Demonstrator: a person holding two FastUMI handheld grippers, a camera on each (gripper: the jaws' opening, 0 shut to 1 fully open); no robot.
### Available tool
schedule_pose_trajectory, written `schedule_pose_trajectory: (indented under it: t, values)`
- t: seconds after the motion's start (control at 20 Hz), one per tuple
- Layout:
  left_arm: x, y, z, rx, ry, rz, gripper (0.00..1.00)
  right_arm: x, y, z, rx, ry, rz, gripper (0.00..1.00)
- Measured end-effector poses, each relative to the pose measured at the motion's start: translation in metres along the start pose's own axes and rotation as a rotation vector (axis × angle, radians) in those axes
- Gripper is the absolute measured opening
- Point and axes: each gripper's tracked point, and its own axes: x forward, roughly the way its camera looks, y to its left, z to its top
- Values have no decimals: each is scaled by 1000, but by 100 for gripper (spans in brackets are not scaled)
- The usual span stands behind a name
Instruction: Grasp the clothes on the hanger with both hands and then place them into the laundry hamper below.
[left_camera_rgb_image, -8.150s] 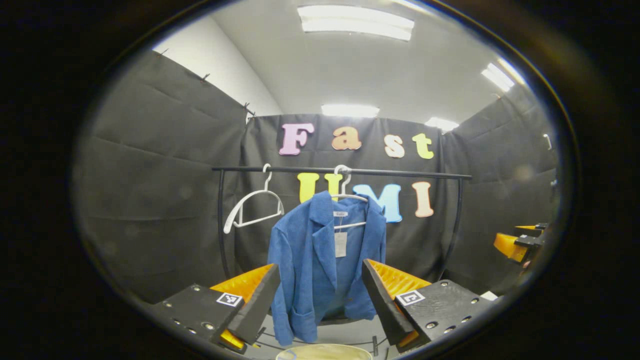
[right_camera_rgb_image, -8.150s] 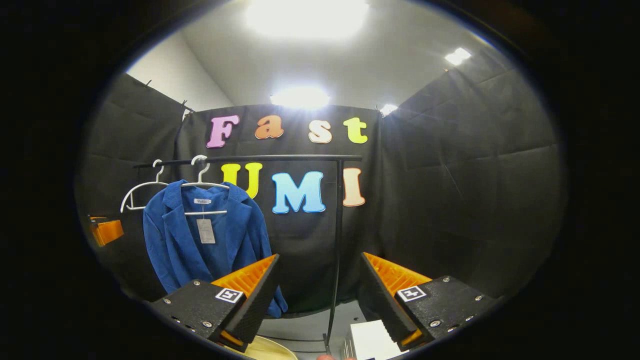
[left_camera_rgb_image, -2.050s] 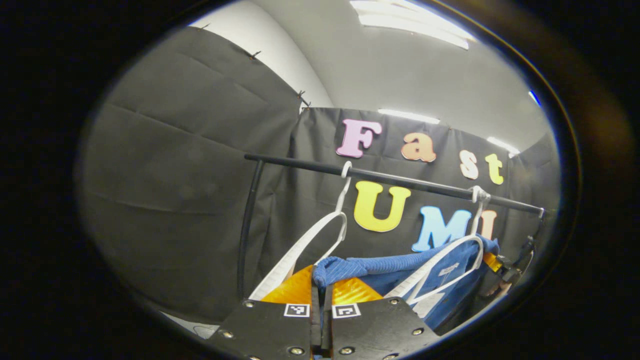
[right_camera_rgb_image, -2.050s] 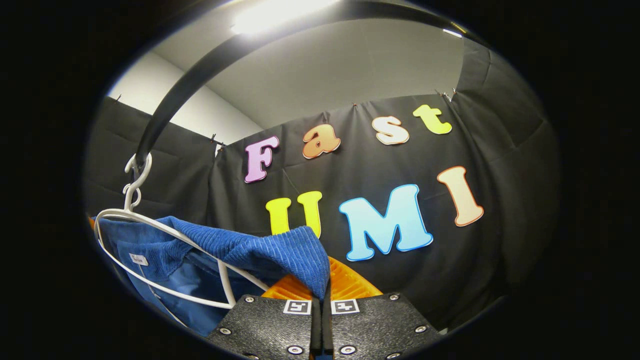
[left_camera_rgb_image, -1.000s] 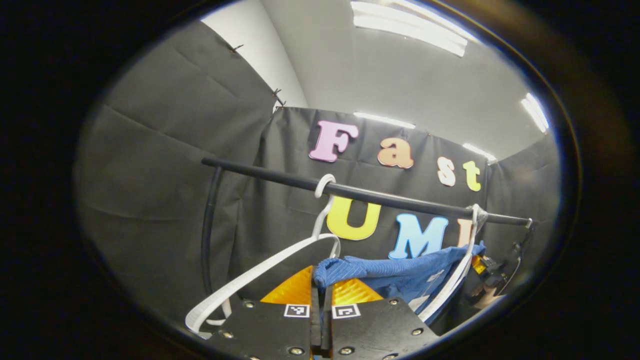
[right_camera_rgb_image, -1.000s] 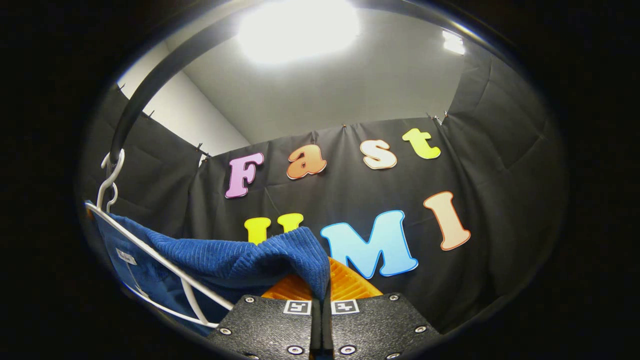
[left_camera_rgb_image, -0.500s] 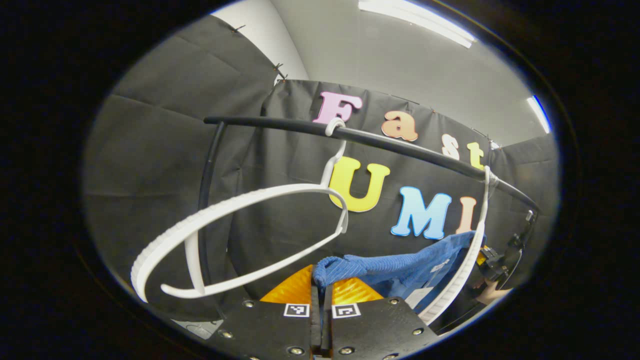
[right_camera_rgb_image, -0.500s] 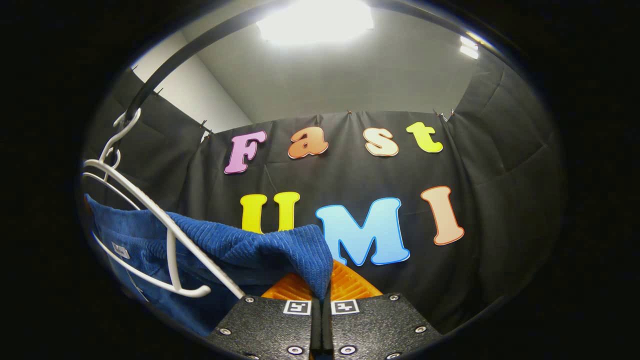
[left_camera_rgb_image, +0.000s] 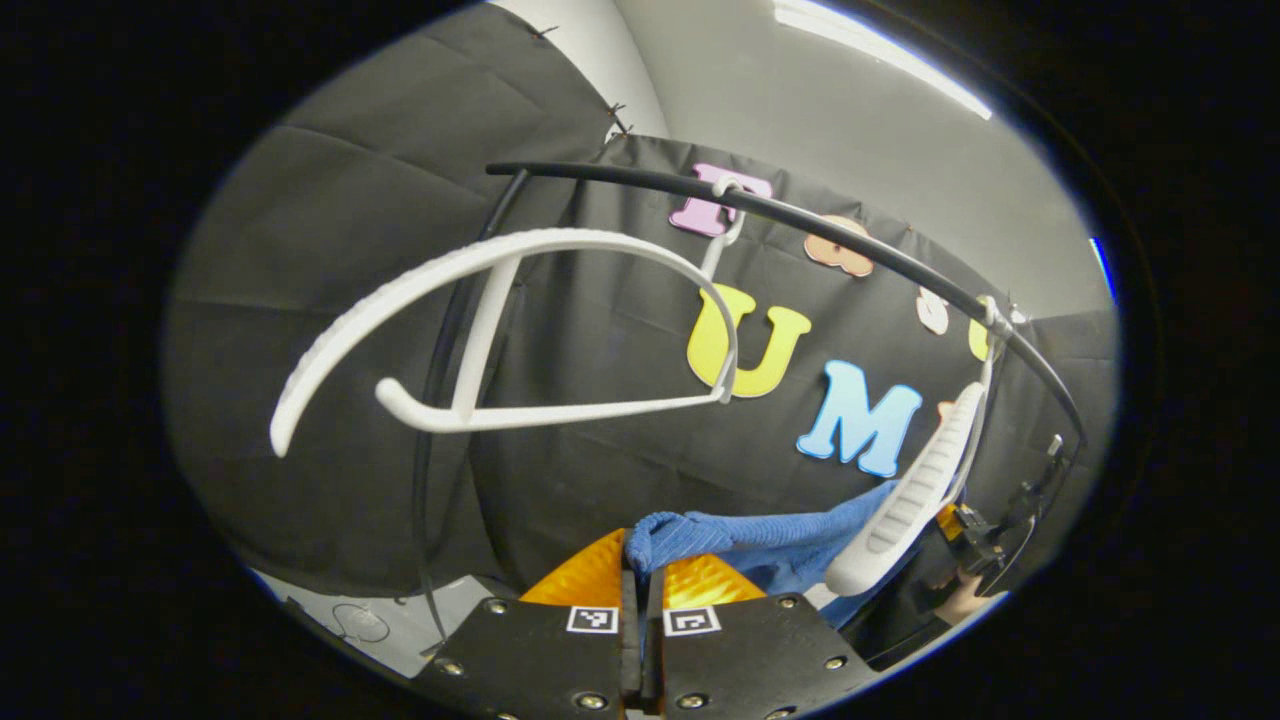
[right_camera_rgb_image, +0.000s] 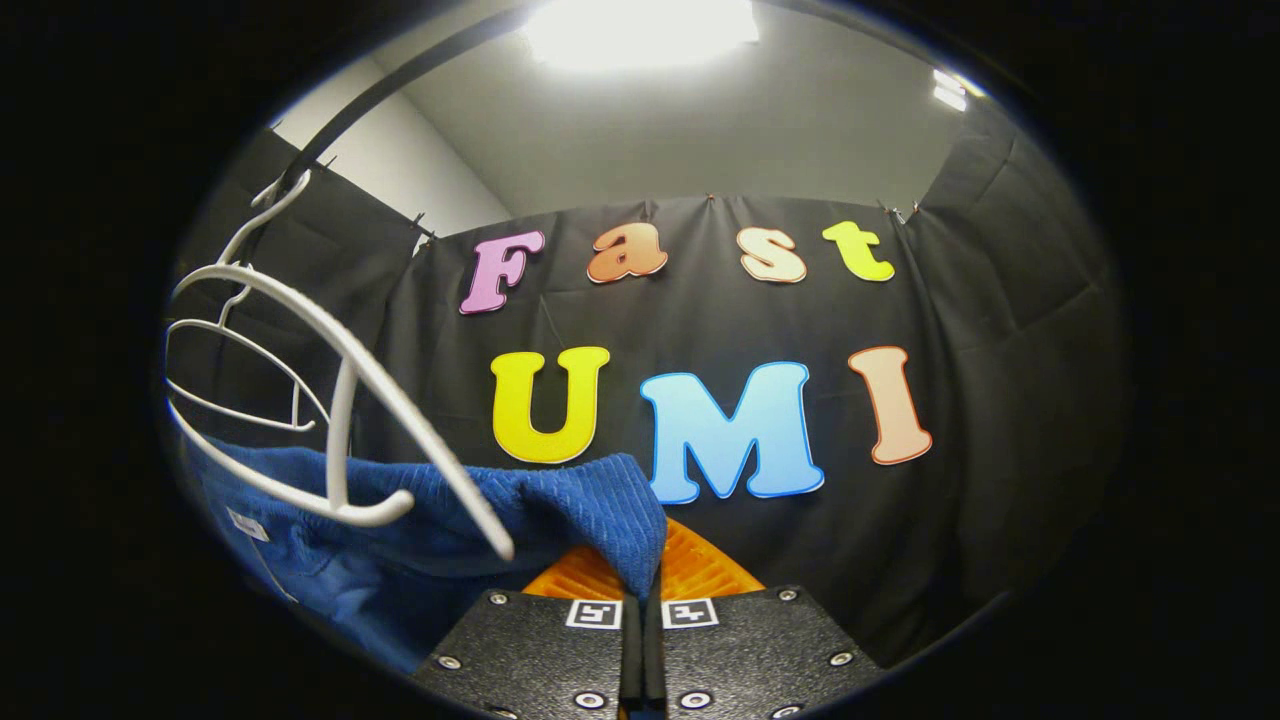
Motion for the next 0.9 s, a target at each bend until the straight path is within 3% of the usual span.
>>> schedule_pose_trajectory:
  t: [0.2, 0.5, 0.7, 0.9]
  values:
    - [-18, -4, -17, 8, 15, 22, 1, -20, 0, -18, 9, 54, 11, 0]
    - [-87, -2, -11, 78, -12, 26, 2, -72, 3, -24, -9, 116, 15, 0]
    - [-105, -4, 3, 114, -27, -1, 2, -119, 6, -5, -30, 134, -28, 0]
    - [-152, -8, 13, 139, -37, -59, 2, -166, 14, 22, -50, 143, -90, 0]
